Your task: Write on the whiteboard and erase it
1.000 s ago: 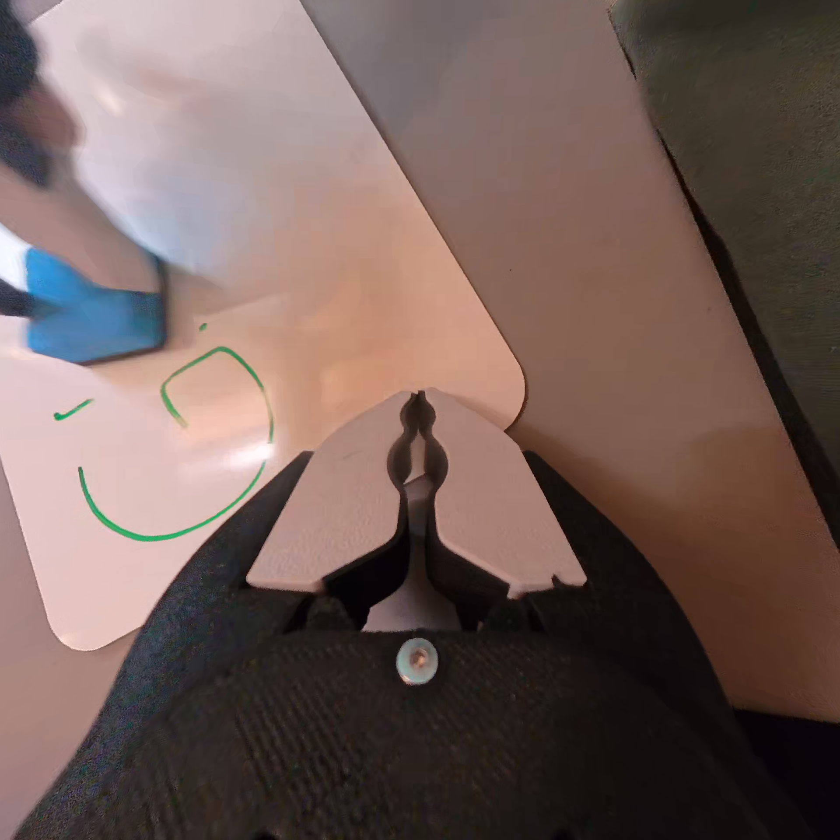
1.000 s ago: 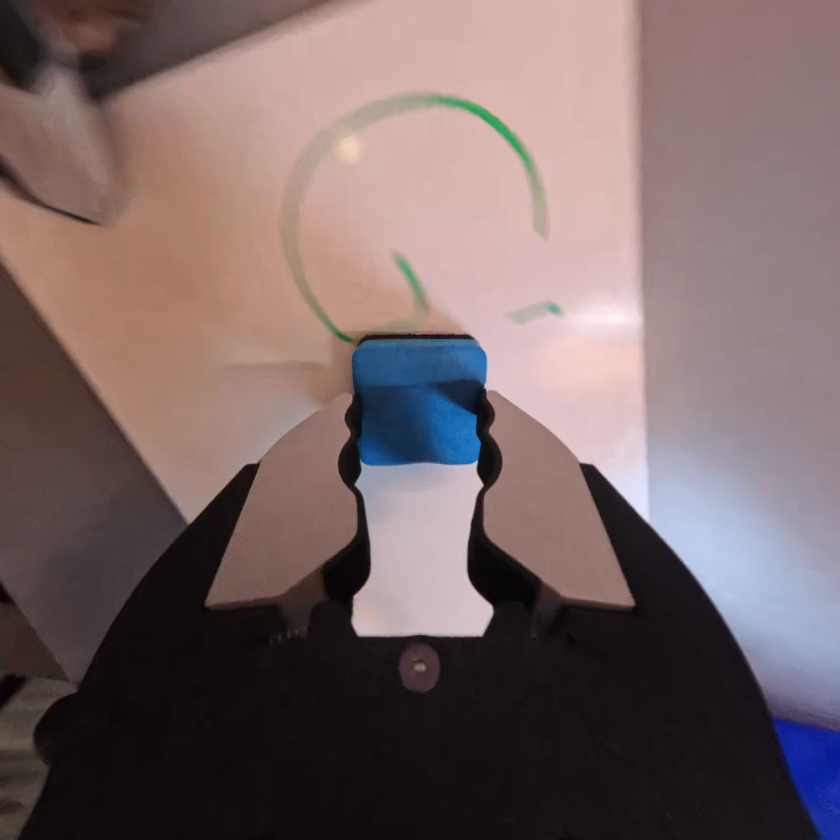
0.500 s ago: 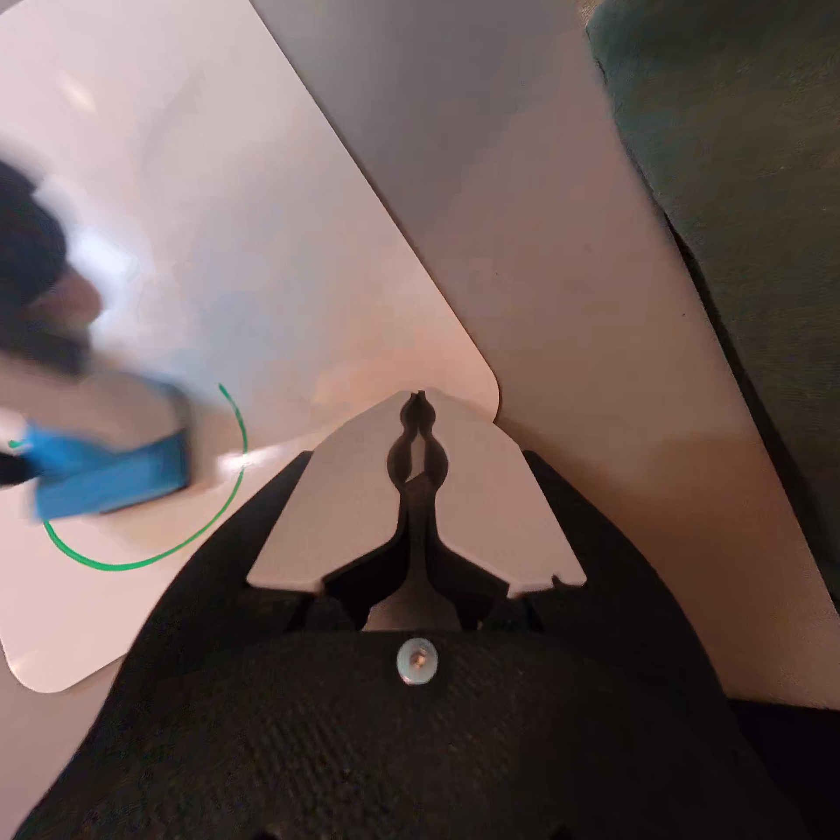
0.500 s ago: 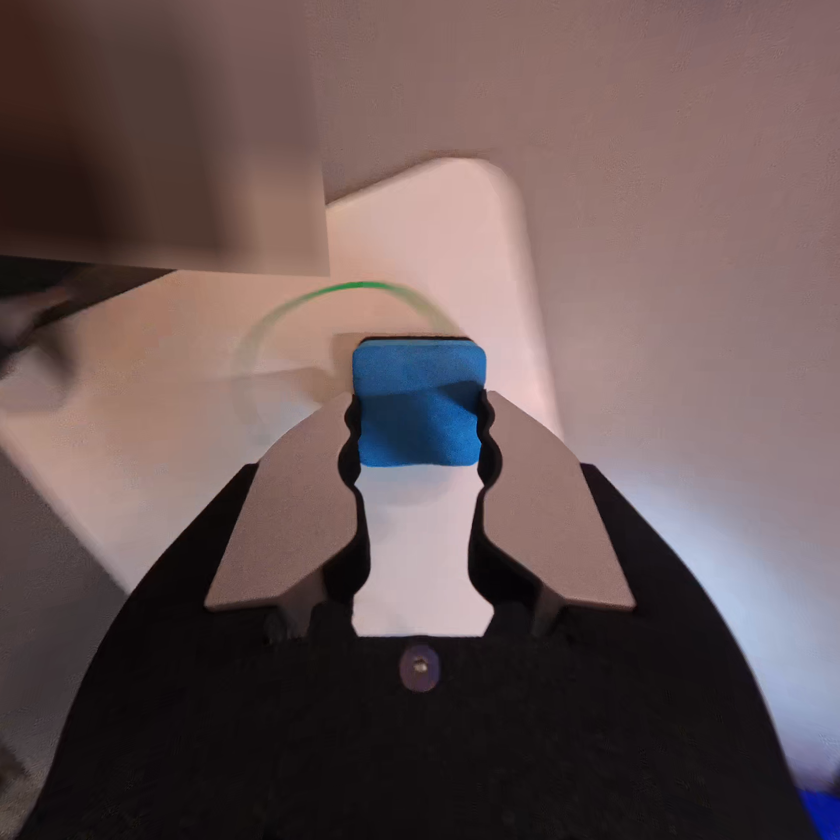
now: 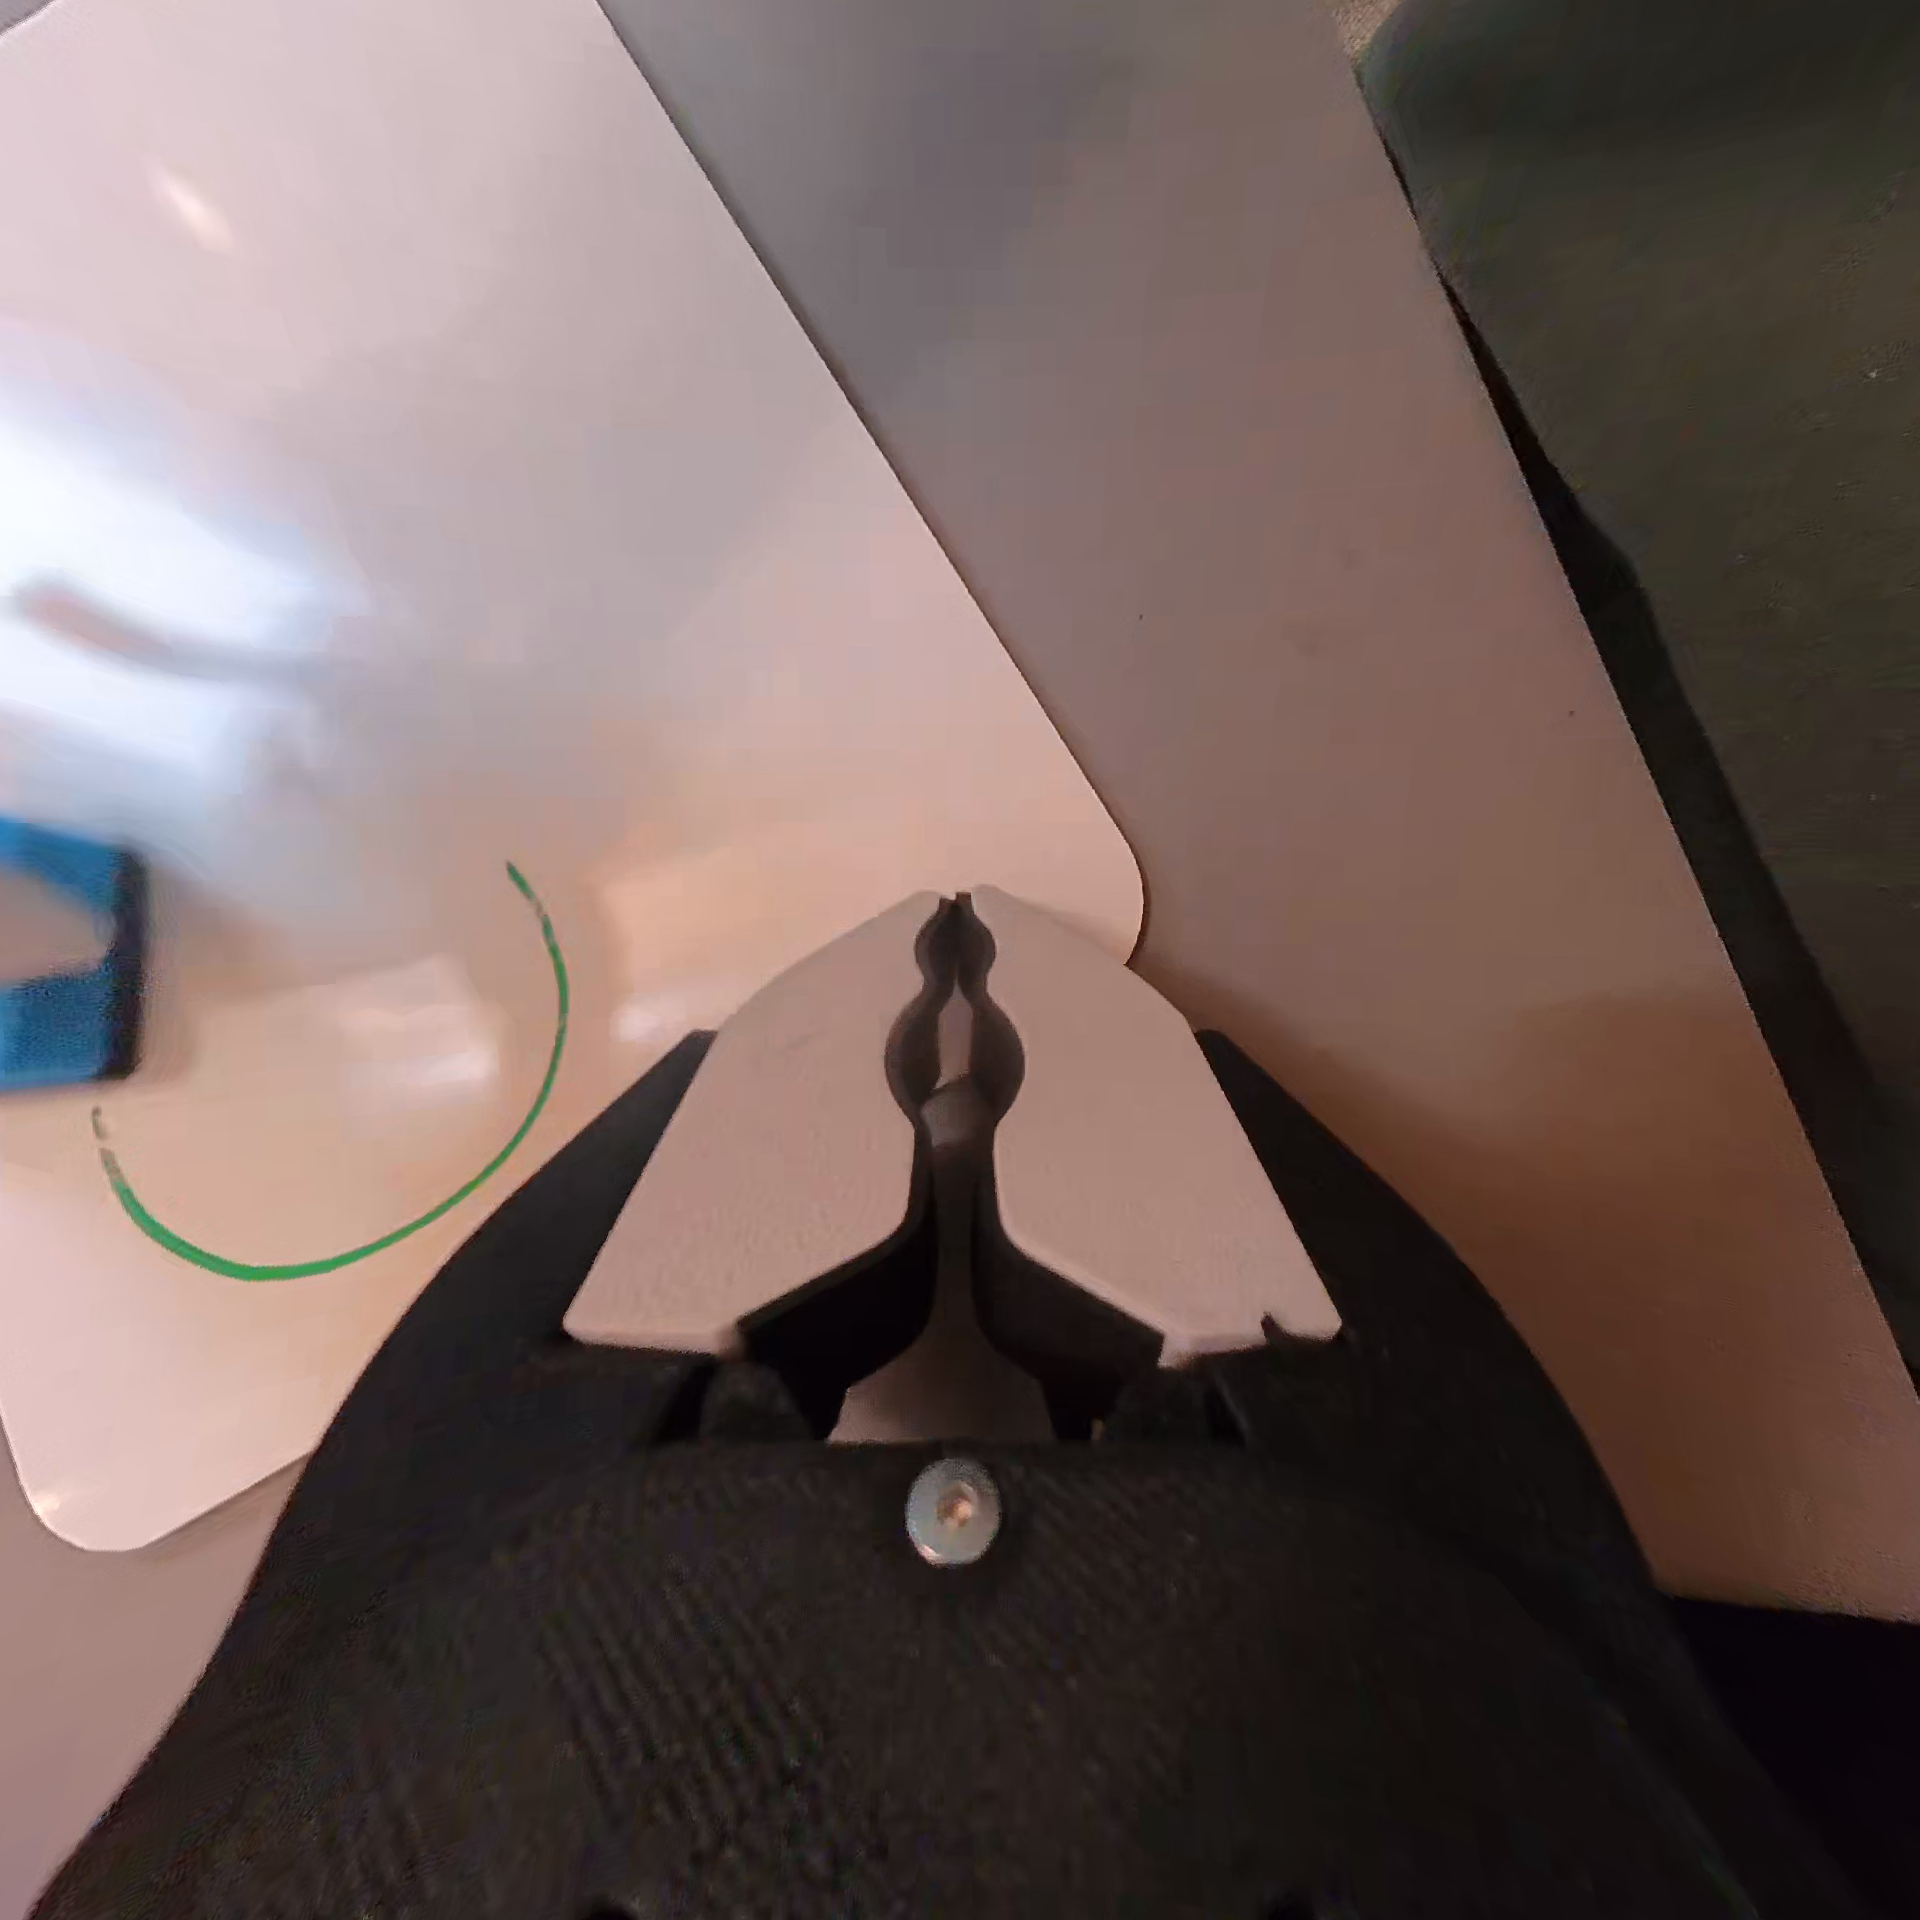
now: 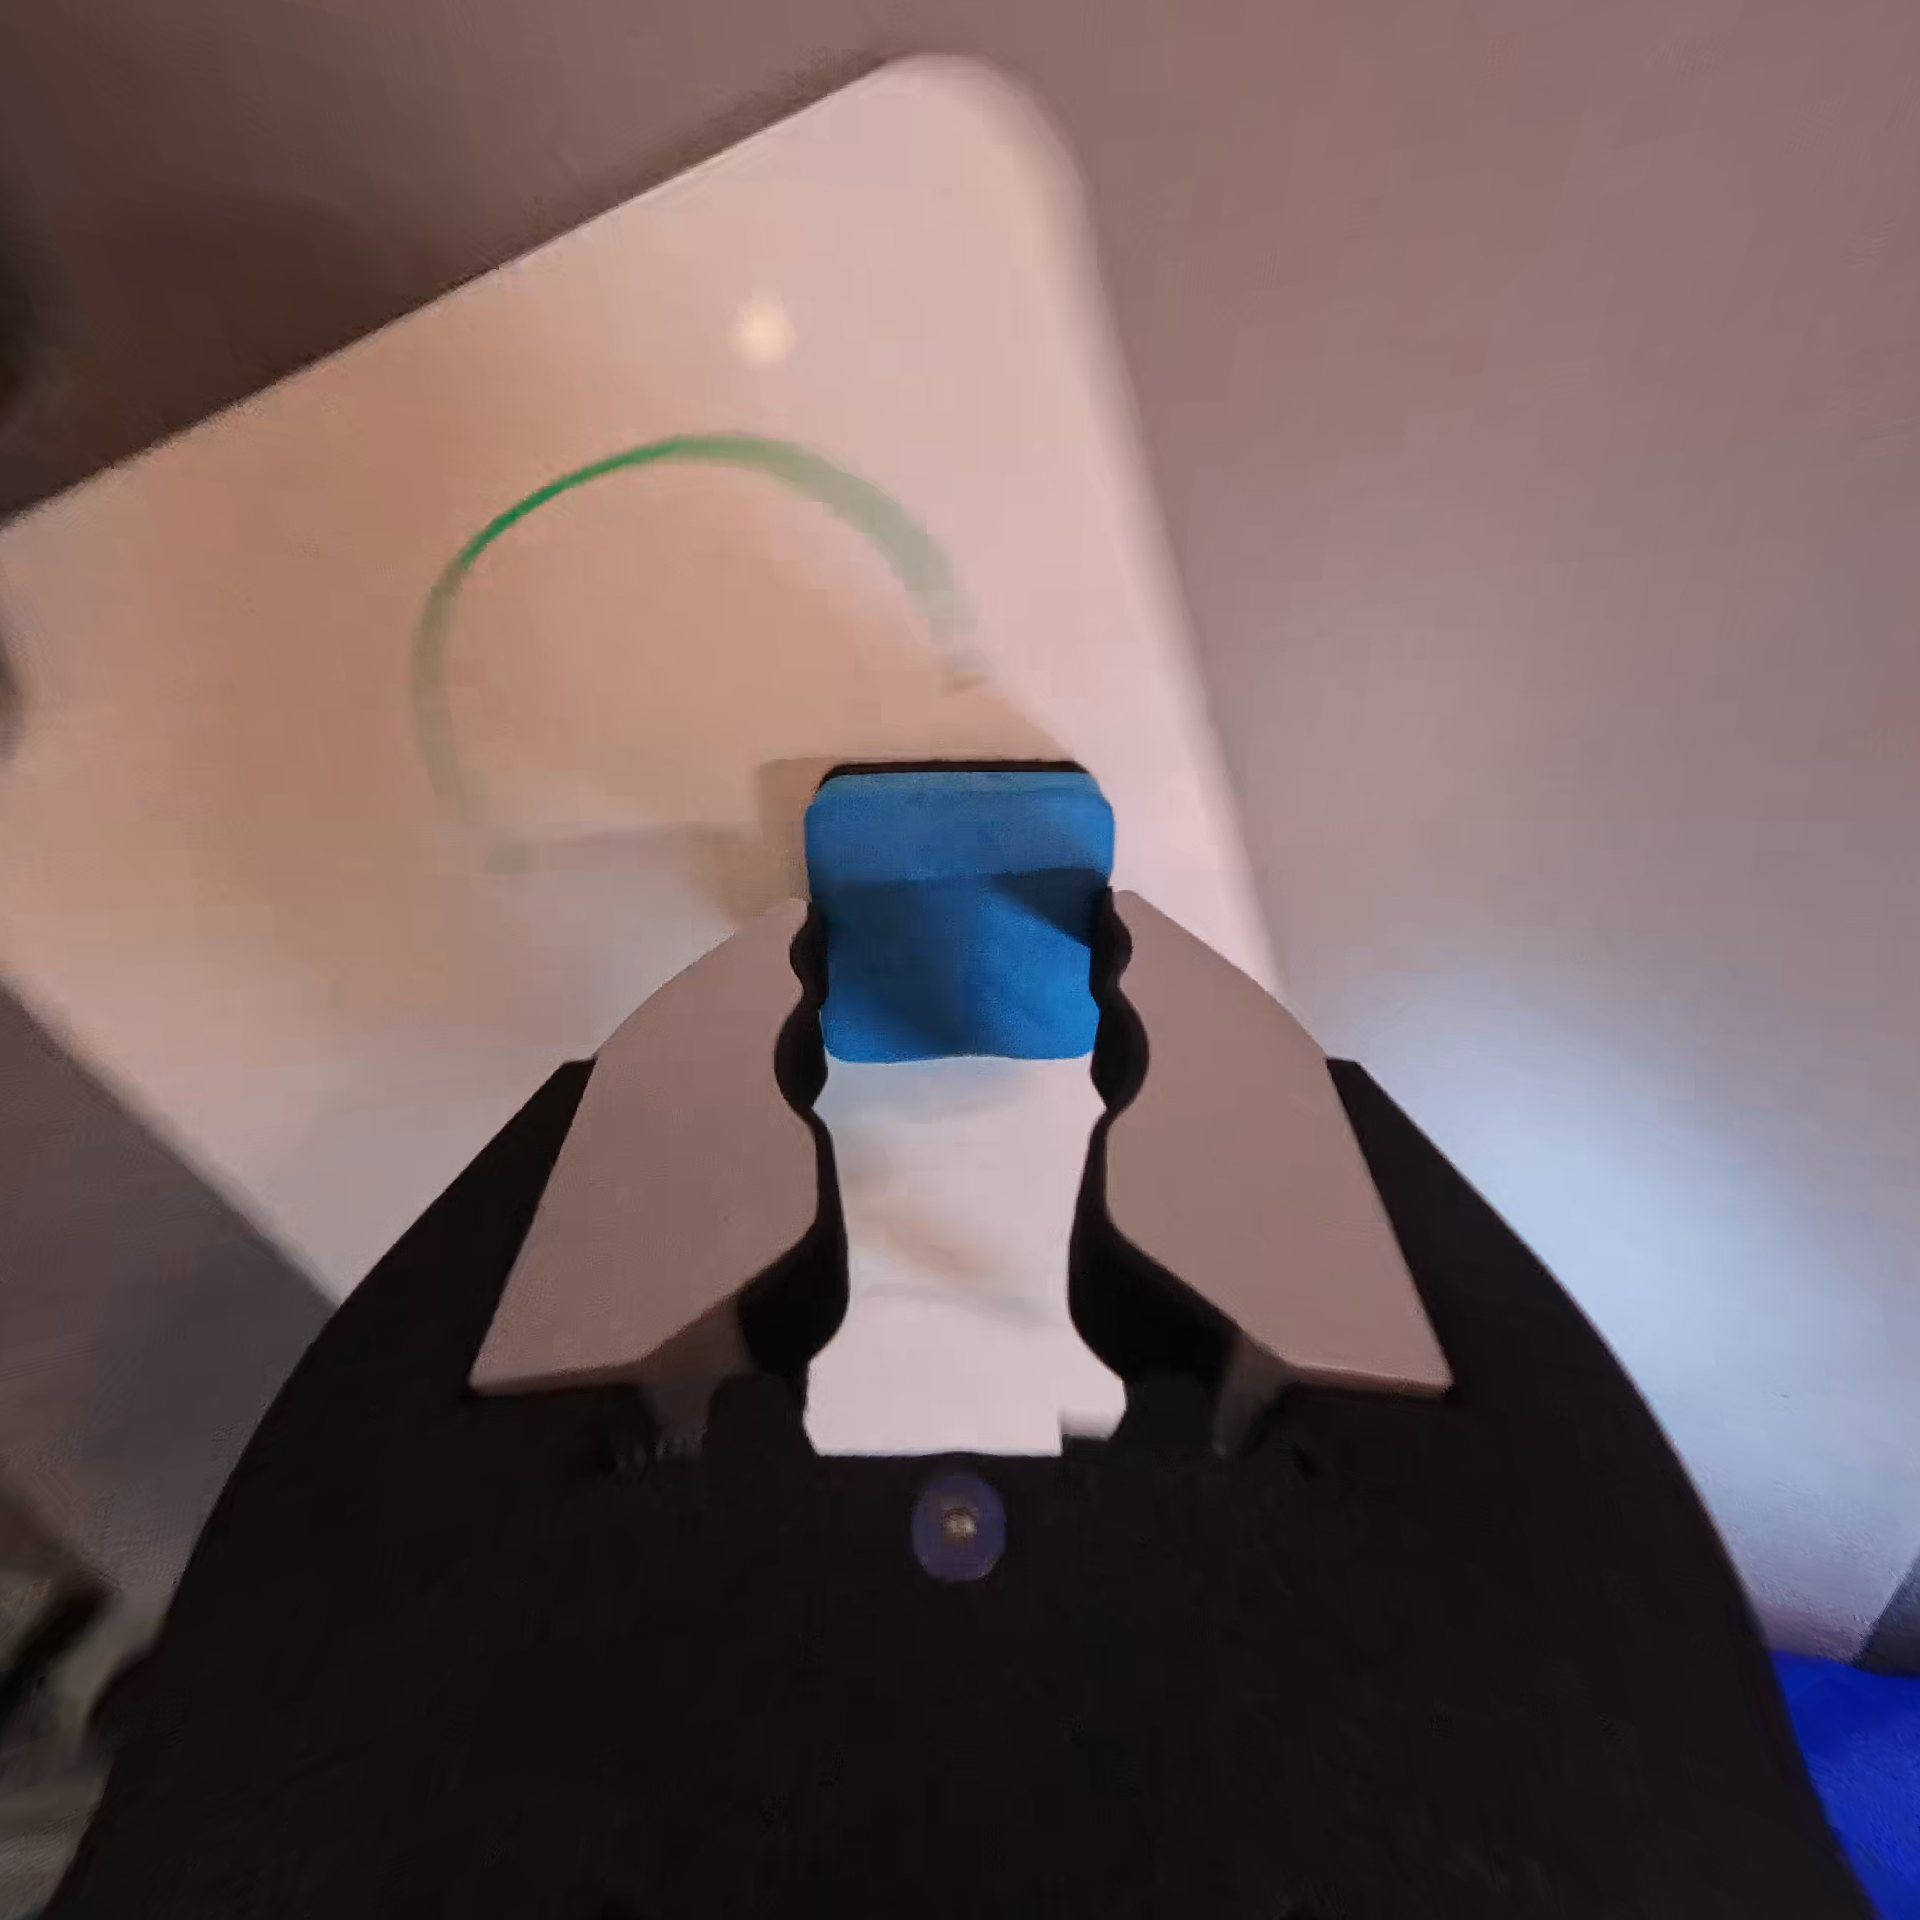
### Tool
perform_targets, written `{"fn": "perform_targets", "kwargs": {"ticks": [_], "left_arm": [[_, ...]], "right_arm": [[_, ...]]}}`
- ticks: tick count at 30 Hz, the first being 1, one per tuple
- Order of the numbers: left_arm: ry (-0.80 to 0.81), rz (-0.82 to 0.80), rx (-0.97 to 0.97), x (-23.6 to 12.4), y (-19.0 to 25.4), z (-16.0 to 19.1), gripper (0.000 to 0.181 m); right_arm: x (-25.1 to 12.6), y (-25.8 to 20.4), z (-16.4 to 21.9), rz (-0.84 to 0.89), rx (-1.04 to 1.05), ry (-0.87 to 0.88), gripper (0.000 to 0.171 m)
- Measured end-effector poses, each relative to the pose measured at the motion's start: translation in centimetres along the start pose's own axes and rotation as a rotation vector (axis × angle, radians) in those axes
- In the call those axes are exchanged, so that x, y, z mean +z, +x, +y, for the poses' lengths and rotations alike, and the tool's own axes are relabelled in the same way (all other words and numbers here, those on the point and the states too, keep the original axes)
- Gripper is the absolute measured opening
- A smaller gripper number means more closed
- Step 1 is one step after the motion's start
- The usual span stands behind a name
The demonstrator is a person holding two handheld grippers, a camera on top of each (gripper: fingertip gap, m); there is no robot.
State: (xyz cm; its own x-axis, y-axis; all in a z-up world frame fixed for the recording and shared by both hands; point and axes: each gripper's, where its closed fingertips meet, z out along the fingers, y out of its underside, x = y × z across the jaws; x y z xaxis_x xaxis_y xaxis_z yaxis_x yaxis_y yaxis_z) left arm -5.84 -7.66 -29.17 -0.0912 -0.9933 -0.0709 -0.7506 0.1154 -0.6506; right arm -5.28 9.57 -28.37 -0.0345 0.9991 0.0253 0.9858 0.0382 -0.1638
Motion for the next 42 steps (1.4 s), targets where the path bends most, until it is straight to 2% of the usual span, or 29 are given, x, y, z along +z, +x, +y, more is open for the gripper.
{"fn": "perform_targets", "kwargs": {"ticks": [2,4,5,7,9,10,12,14,15,17,18,20,23,25,28,30,33,35,37,39,40,42], "left_arm": [[0.002,0.002,-0.005,-0.1,0.0,0.1,0.0],[0.002,0.006,-0.007,-0.1,0.0,0.1,0.0],[0.001,0.009,-0.008,0.0,0.0,0.0,0.0],[-0.002,0.006,-0.006,0.0,0.0,0.0,0.0],[-0.004,0.0,-0.002,0.1,0.0,0.0,0.0],[-0.001,-0.001,-0.002,0.0,0.0,0.0,0.0],[0.001,0.0,-0.004,0.0,0.0,0.0,0.0],[0.001,0.003,-0.006,0.0,0.0,0.0,0.0],[-0.001,0.009,-0.006,0.0,0.1,0.0,0.0],[-0.002,0.006,-0.002,0.1,0.2,-0.1,0.0],[-0.001,0.005,-0.001,0.1,0.2,-0.1,0.0],[0.004,0.004,-0.004,0.1,0.1,-0.1,0.0],[0.006,0.004,-0.004,0.1,0.1,-0.1,0.0],[0.003,0.01,-0.006,0.1,0.1,-0.1,0.0],[0.001,0.003,-0.001,0.2,0.1,-0.2,0.0],[0.009,0.001,-0.007,0.2,0.0,-0.2,0.0],[0.016,0.002,-0.004,0.2,0.0,-0.2,0.0],[0.016,0.012,-0.009,0.2,0.0,-0.2,0.0],[0.012,0.01,-0.01,0.3,0.0,-0.3,0.0],[0.014,0.006,-0.01,0.3,0.0,-0.3,0.0],[0.015,0.004,-0.01,0.3,0.0,-0.3,0.0],[0.017,0.005,-0.006,0.3,0.0,-0.3,0.0]], "right_arm": [[-0.3,-4.8,0.6,-0.055,-0.142,-0.044,0.049],[0.0,-7.7,-1.6,-0.061,-0.236,-0.022,0.05],[0.3,-7.3,-2.9,-0.048,-0.237,-0.001,0.05],[0.6,-2.7,-4.4,0.009,-0.101,0.047,0.05],[0.5,0.5,-3.1,0.017,0.006,0.05,0.049],[0.3,-0.1,-2.0,0.006,-0.013,0.034,0.049],[-0.1,-4.5,-0.4,-0.04,-0.154,-0.03,0.049],[0.0,-8.2,-1.2,-0.032,-0.284,-0.049,0.05],[0.2,-8.5,-2.3,-0.018,-0.3,-0.033,0.05],[0.7,-6.2,-4.8,-0.002,-0.209,0.061,0.05],[0.7,-4.4,-4.8,0.005,-0.155,0.077,0.05],[0.4,-2.7,-2.6,0.026,-0.116,0.034,0.049],[-0.1,-7.5,-0.5,-0.028,-0.263,-0.04,0.049],[0.3,-8.8,-2.6,-0.024,-0.314,-0.03,0.05],[1.1,-3.7,-6.5,-0.003,-0.142,0.06,0.05],[1.0,-0.8,-5.5,0.009,-0.099,0.014,0.05],[0.6,-4.0,-3.6,-0.048,-0.237,-0.086,0.05],[0.8,-6.0,-5.4,-0.026,-0.351,-0.087,0.05],[1.3,-4.2,-7.7,-0.043,-0.271,-0.006,0.05],[1.3,-0.6,-7.1,-0.031,-0.163,0.01,0.05],[1.1,-0.5,-6.1,-0.035,-0.172,-0.001,0.05],[0.8,-3.4,-4.6,-0.054,-0.285,-0.078,0.05]]}}
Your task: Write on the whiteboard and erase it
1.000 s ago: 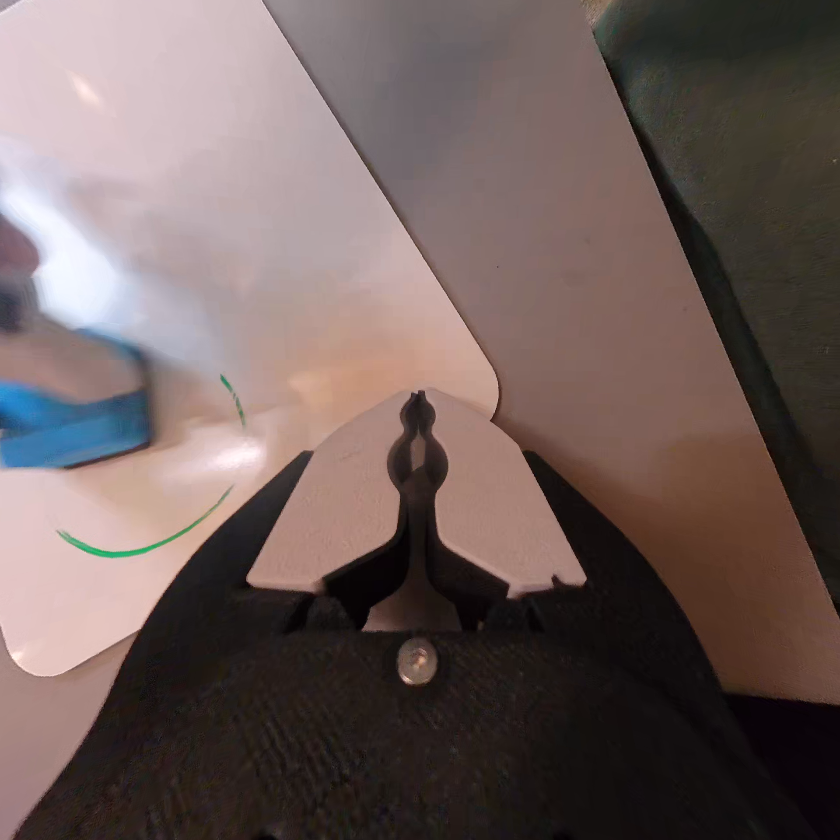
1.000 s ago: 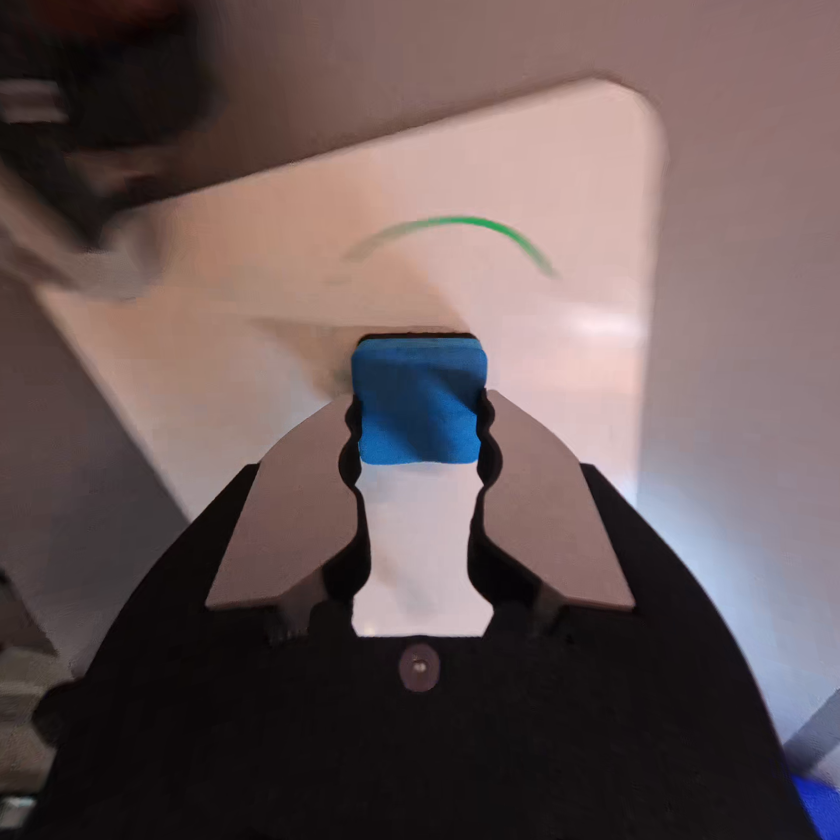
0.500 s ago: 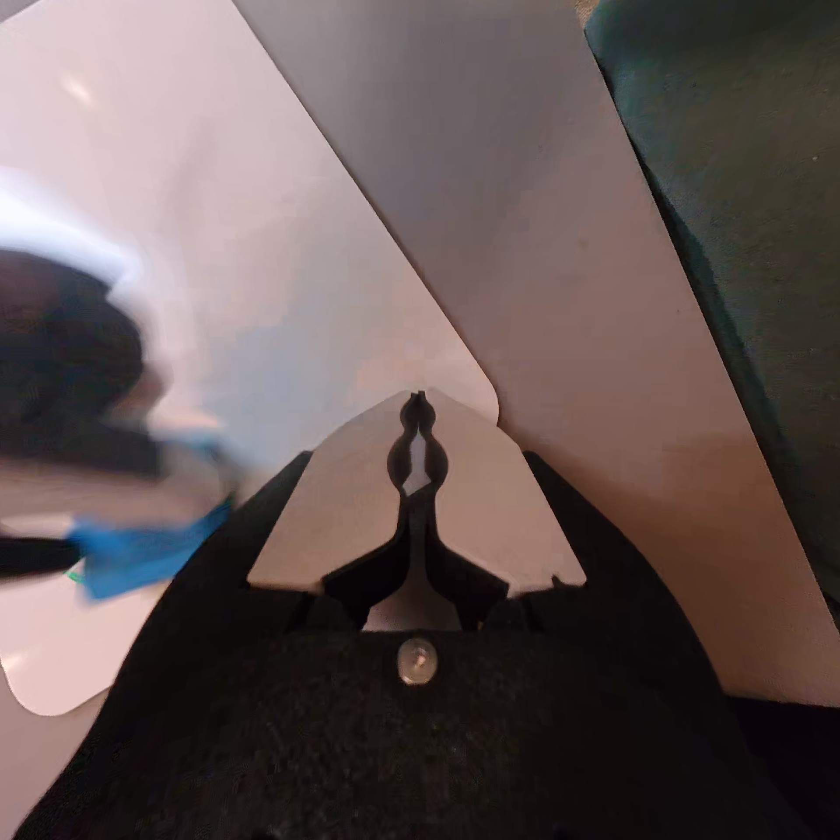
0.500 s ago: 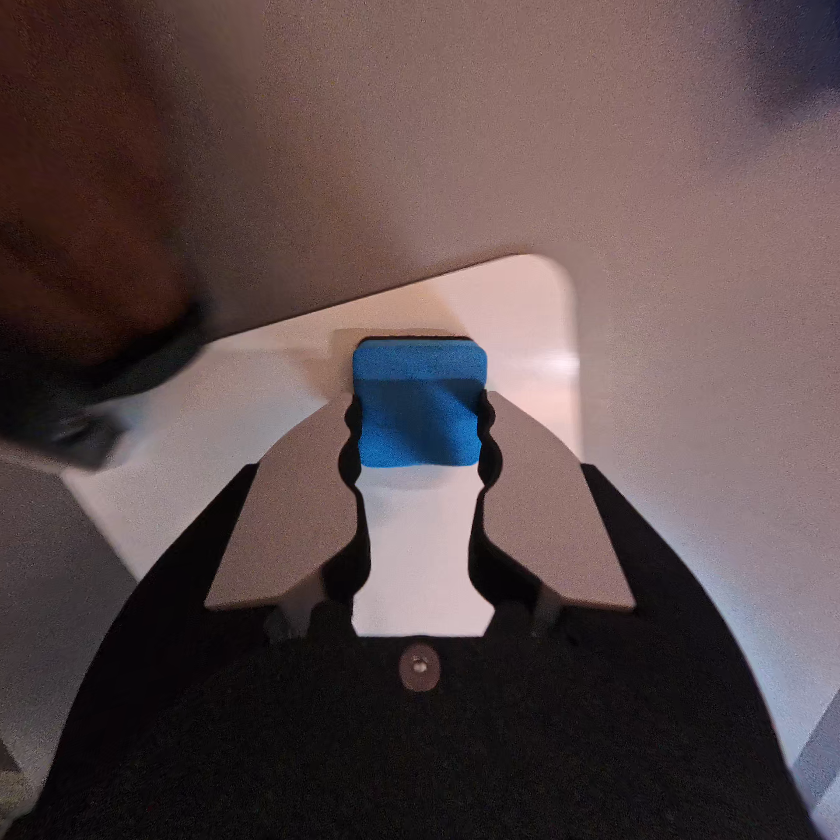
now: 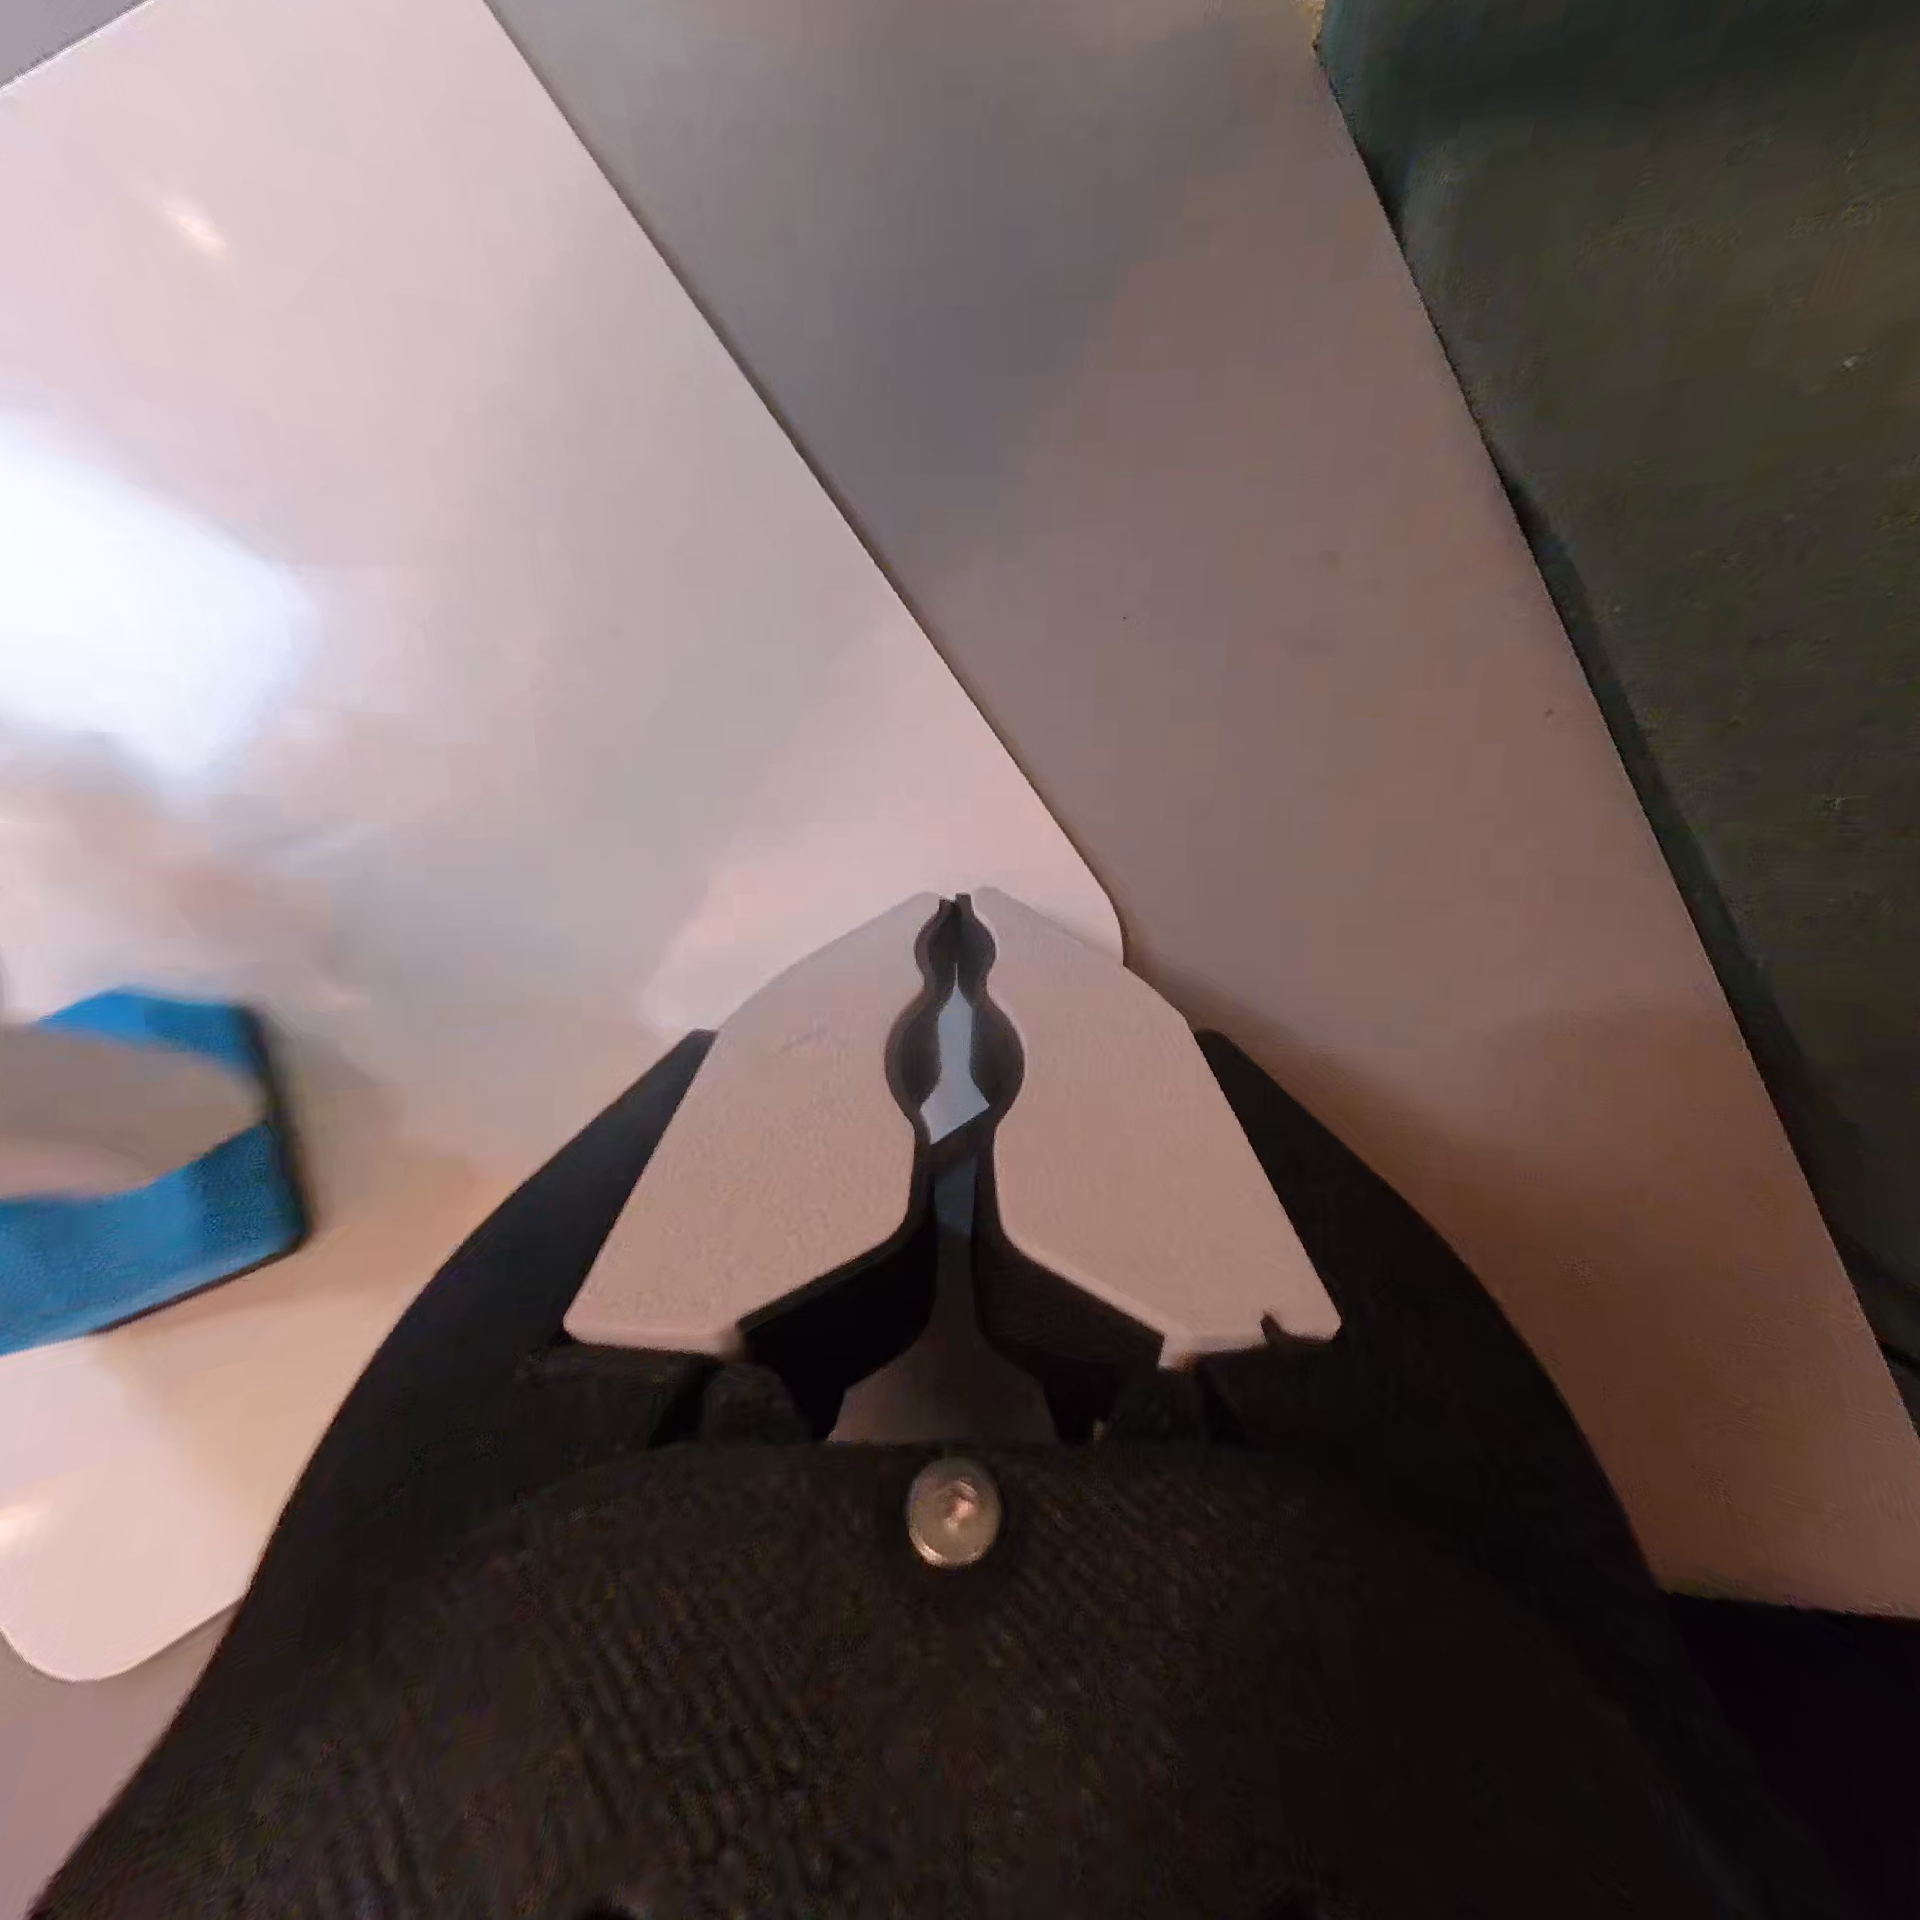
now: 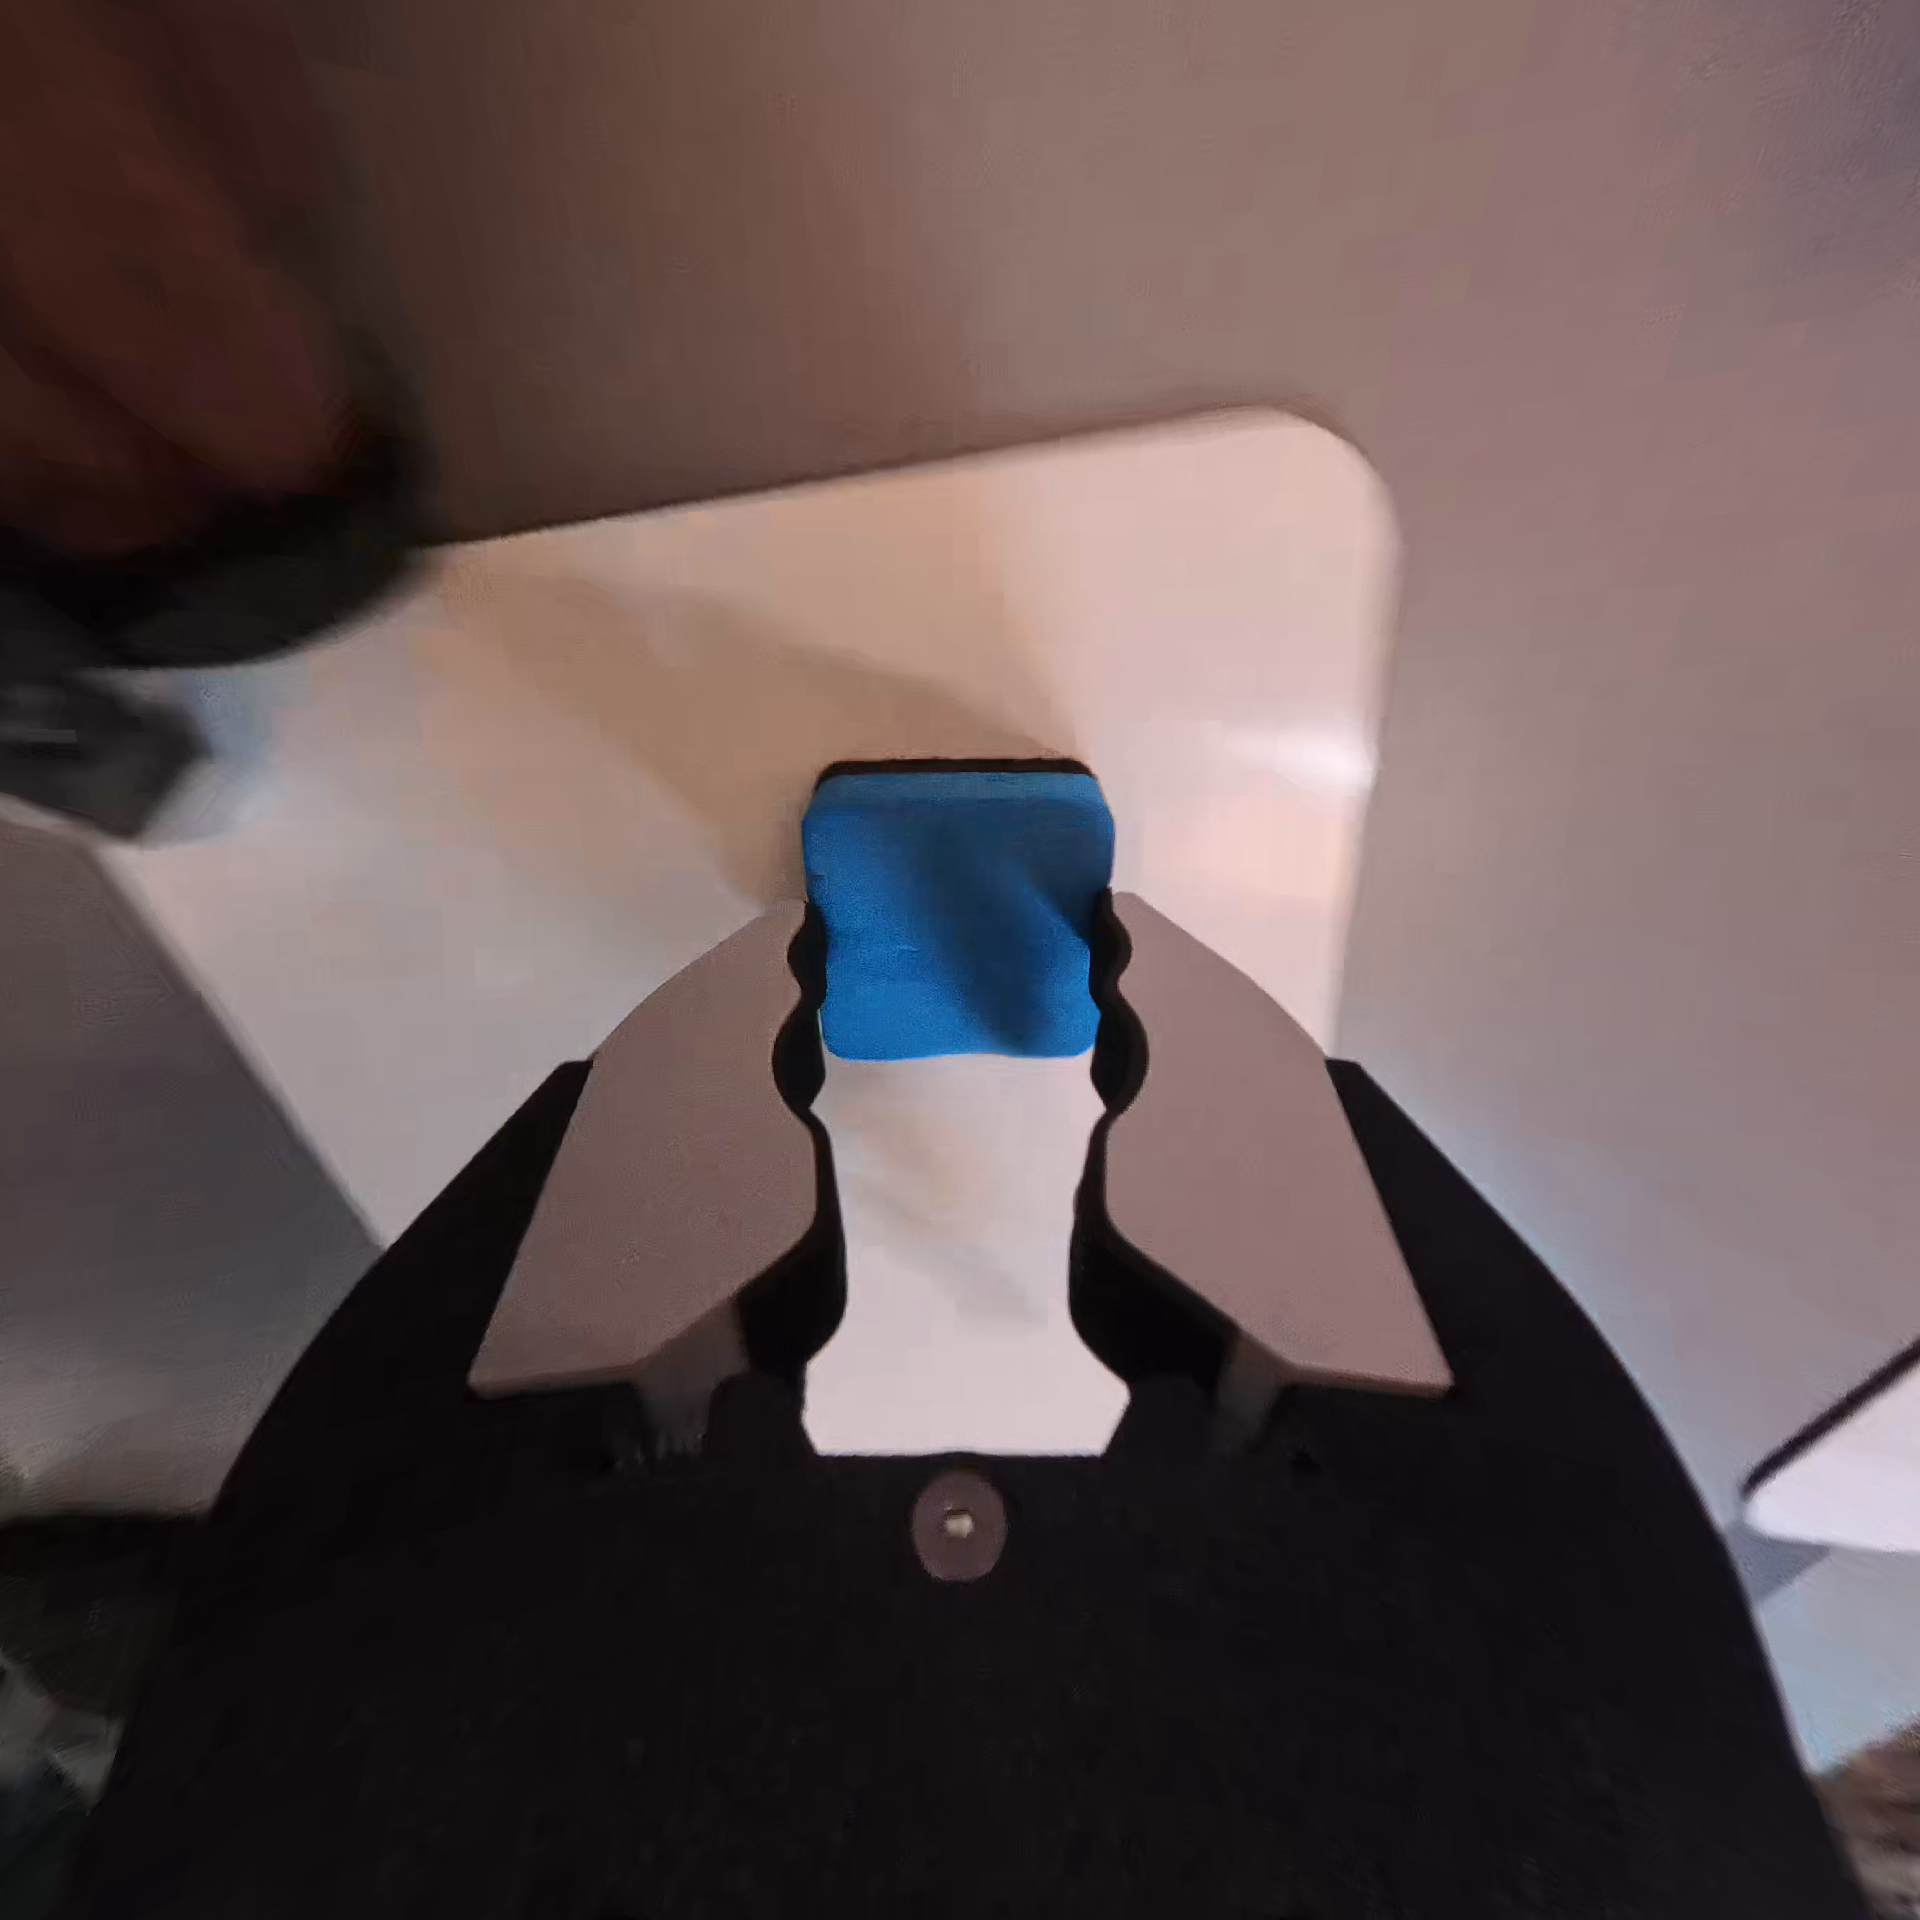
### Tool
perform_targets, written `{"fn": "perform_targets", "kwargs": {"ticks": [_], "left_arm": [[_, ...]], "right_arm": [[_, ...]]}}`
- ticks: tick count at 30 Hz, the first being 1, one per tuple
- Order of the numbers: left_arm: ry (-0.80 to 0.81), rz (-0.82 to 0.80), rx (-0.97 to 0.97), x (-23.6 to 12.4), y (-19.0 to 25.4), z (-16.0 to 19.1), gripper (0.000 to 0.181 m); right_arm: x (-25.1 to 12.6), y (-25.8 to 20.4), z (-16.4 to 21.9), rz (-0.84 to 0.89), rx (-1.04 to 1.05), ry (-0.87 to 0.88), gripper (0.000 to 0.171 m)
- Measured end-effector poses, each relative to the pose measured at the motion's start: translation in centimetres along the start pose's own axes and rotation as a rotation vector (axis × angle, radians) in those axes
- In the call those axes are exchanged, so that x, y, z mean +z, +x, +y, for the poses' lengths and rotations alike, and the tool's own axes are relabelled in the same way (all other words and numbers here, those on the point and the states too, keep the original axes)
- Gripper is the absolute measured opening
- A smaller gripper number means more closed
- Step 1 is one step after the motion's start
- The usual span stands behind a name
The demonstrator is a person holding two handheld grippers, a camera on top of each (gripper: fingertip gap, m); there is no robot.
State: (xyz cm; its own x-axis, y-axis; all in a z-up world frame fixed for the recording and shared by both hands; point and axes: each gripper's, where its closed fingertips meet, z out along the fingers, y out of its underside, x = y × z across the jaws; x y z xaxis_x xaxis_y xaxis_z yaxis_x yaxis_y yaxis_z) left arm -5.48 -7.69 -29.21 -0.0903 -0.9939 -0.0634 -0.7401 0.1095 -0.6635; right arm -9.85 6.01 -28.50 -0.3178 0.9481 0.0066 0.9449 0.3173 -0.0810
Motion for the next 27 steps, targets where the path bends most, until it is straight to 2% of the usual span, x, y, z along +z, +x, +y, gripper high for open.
{"fn": "perform_targets", "kwargs": {"ticks": [2,3,5,7,8,10,12,14,16,18,20,22,25,27], "left_arm": [[0.001,0.009,-0.007,0.0,0.0,0.0,0.0],[-0.001,0.012,-0.008,0.0,0.0,-0.1,0.0],[-0.007,0.004,-0.004,0.1,0.0,-0.1,0.0],[-0.006,-0.003,0.002,0.1,0.0,-0.1,0.0],[-0.006,-0.003,0.002,0.1,0.0,0.0,0.0],[-0.004,-0.008,0.01,0.0,0.0,0.0,0.0],[-0.005,-0.007,0.009,0.0,0.0,0.0,0.0],[-0.006,-0.003,0.008,0.1,0.2,-0.1,0.0],[-0.015,-0.013,0.015,0.1,0.2,-0.1,0.0],[-0.027,-0.018,0.02,0.1,0.2,-0.1,0.0],[-0.036,-0.027,0.025,0.1,0.2,-0.1,0.0],[-0.037,-0.027,0.026,0.1,0.2,-0.1,0.0],[-0.027,-0.008,0.012,0.1,0.3,-0.2,0.0],[-0.028,0.01,0.012,0.1,0.5,-0.2,0.0]], "right_arm": [[0.1,-2.7,-1.9,0.007,-0.149,-0.047,0.05],[0.2,-2.6,-2.9,0.012,-0.172,-0.04,0.05],[0.3,0.9,-3.8,0.039,-0.028,0.034,0.05],[0.1,4.5,-1.3,0.075,0.143,0.052,0.05],[0.0,4.5,0.5,0.092,0.17,0.035,0.05],[-0.2,0.5,2.1,0.057,0.118,0.014,0.05],[-0.1,-4.9,1.6,0.03,0.033,0.039,0.05],[-0.2,-6.4,2.3,0.019,0.062,0.102,0.05],[-0.5,-2.2,6.7,0.058,0.284,0.129,0.05],[-1.1,2.8,13.8,0.11,0.55,0.096,0.05],[-1.5,3.8,18.2,0.136,0.681,0.065,0.05],[-1.4,1.1,17.4,0.133,0.615,0.052,0.05],[-0.9,-5.6,10.5,0.093,0.359,0.01,0.05],[-0.6,-8.2,5.9,0.103,0.178,-0.018,0.05]]}}
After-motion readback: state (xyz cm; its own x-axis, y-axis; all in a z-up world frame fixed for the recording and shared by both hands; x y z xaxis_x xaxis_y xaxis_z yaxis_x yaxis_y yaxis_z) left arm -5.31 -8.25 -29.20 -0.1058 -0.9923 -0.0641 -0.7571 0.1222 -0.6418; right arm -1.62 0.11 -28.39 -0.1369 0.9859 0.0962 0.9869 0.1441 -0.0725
